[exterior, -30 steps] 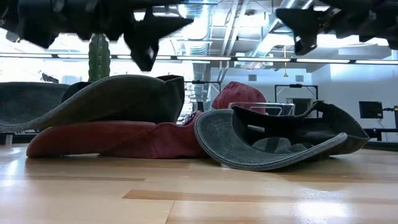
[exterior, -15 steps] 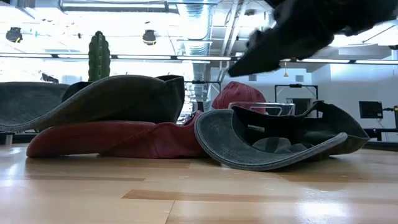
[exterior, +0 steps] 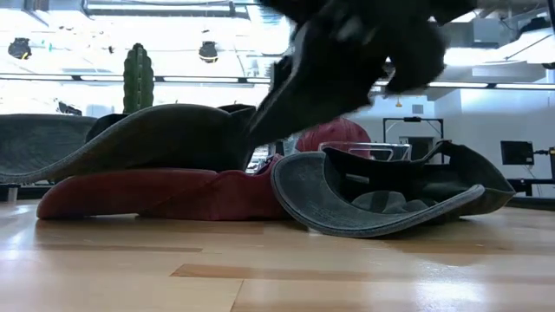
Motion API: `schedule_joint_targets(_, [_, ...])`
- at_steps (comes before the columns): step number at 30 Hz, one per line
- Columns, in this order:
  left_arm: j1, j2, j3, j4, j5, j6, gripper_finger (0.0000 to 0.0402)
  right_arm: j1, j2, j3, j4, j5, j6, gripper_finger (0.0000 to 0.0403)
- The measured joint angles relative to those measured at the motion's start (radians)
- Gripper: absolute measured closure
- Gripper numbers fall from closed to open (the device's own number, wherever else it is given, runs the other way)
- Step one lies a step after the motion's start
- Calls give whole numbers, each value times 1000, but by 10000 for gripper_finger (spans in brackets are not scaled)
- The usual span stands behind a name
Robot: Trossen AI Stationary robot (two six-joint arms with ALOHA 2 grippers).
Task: Pick & Place hat
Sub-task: Put the red cap into the right transparent bin
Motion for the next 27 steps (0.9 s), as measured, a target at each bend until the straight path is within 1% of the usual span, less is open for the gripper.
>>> schedule_joint_targets(3, [6,0,0,-2,-7,3,279,-13,43,41,-9,80,5,185])
schedule_joint_targets(9, [17,0,0,-2,-17,2,279,-64,100,76,-10,78,26,185])
schedule_joint_targets(12, [18,0,0,-2,-17,3,279,-105,141,76,-6,42,79,185])
schedule_joint_targets(15, [18,0,0,-2,-18,3,279,-139,168,77,0,-48,143,195])
schedule_joint_targets(16, [18,0,0,-2,-18,3,279,-145,171,77,3,-72,163,205])
schedule_joint_targets(18, [18,0,0,-2,-18,3,279,-144,170,77,-4,-92,173,241])
schedule_joint_targets(20, [18,0,0,-2,-18,3,279,-129,162,75,-6,-91,171,296])
schedule_joint_targets(22, [18,0,0,-3,-18,3,279,-108,140,70,-26,-93,146,363])
schedule_joint_targets(23, [18,0,0,-6,-18,3,279,-97,126,70,-25,-94,131,382])
schedule_joint_targets(27, [18,0,0,-10,-18,15,279,-58,35,70,-36,-59,104,387])
